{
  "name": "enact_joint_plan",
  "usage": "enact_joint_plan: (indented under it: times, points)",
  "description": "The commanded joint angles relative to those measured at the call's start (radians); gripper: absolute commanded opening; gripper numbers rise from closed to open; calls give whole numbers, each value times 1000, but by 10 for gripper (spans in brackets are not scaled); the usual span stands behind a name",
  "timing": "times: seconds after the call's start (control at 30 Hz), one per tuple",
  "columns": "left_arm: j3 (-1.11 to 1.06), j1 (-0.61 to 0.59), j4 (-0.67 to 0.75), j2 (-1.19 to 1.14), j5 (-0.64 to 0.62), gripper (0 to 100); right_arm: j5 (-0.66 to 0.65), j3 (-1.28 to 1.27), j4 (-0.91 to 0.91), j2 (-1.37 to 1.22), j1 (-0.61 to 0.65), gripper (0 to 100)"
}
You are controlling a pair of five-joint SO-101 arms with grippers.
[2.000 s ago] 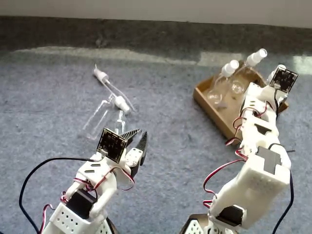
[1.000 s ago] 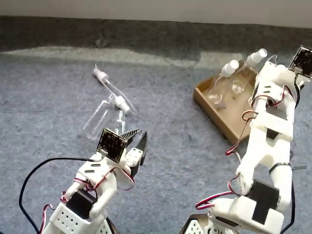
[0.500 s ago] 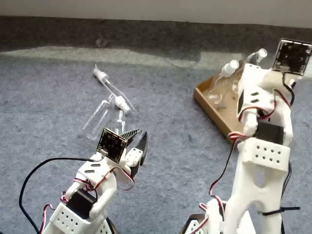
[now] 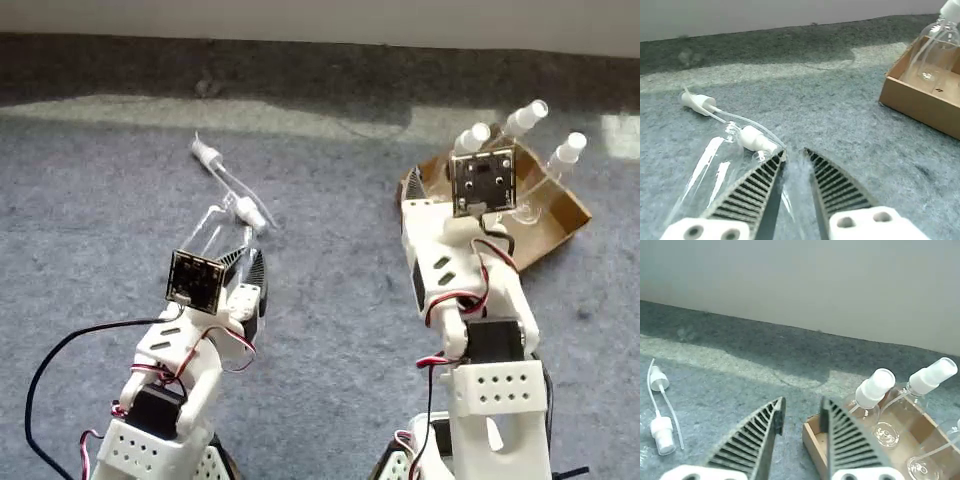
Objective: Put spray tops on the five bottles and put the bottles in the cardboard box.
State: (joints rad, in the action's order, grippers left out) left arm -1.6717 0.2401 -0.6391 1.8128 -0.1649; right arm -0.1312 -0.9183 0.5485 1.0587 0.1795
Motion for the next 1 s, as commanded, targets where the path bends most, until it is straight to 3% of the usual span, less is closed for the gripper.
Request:
enact_joint_plan:
  times: [0.0, 0.17, 0.23, 0.47, 0.63, 0.97]
  points:
    - [71, -127, 0, 12, -5, 7, -9, 12, 7, 51, 39, 25]
    - [147, -387, -2, 12, -9, 7, -9, 12, 128, 51, 53, 26]
    - [156, -437, 3, 12, -11, 7, -9, 13, 153, 51, 76, 26]
    - [160, -466, 5, 12, -5, 5, -9, 56, 294, -48, 243, 30]
    - [150, -576, 84, 12, -12, 5, -9, 153, 348, -255, 318, 31]
    - [150, -595, 92, 12, -12, 7, 226, 458, 355, -720, 464, 32]
